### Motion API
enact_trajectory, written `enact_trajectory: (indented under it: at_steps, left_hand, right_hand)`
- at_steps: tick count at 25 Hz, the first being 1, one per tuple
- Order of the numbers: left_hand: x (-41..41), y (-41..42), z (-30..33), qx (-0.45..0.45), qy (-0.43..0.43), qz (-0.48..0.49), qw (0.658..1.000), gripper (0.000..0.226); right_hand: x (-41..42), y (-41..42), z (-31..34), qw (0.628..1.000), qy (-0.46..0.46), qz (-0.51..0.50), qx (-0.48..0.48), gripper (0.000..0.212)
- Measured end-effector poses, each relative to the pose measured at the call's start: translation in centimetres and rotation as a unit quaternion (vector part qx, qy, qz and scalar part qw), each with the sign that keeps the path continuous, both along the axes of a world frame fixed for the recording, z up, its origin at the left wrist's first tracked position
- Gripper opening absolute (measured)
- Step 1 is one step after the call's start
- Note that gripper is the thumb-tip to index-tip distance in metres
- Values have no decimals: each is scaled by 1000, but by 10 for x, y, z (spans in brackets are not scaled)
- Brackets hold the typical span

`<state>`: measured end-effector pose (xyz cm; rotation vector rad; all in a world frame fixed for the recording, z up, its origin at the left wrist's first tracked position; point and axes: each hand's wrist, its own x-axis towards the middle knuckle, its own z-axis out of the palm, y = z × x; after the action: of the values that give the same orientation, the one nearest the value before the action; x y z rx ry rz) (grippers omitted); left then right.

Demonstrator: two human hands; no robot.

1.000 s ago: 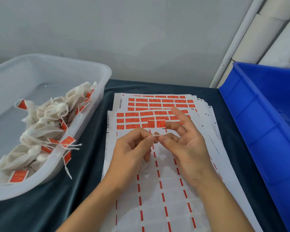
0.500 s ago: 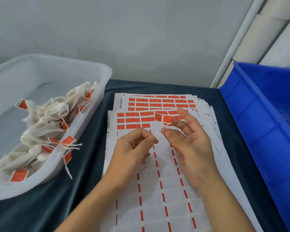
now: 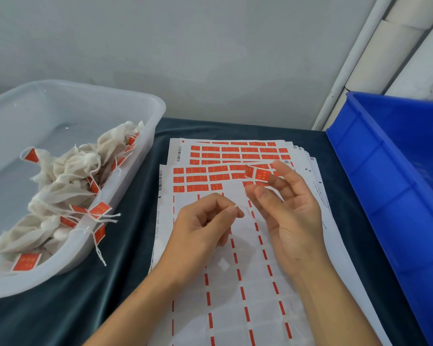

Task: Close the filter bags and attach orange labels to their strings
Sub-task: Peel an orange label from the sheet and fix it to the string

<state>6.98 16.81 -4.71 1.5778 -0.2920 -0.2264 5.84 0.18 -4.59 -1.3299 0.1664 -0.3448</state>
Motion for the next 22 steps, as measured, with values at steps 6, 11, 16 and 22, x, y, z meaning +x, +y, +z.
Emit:
enact_trajectory:
  at_steps: [6, 11, 16, 22]
  left_hand:
    - [-1, -1, 2, -2, -26, 2, 1000, 20]
    - [-1, 1, 1, 5, -30, 8, 999, 25]
    - [-1, 1, -1, 8, -9, 8, 1000, 26]
    - [1, 0, -1, 10, 29, 16, 999, 26]
  right_hand:
    - [-1, 1, -2, 996, 6, 84, -10, 69]
    - [-3, 4, -4, 996, 5, 62, -62, 62]
    - [-3, 1, -4, 994, 15, 48, -94, 57]
    - [-3, -3, 0, 990, 26, 50, -127, 48]
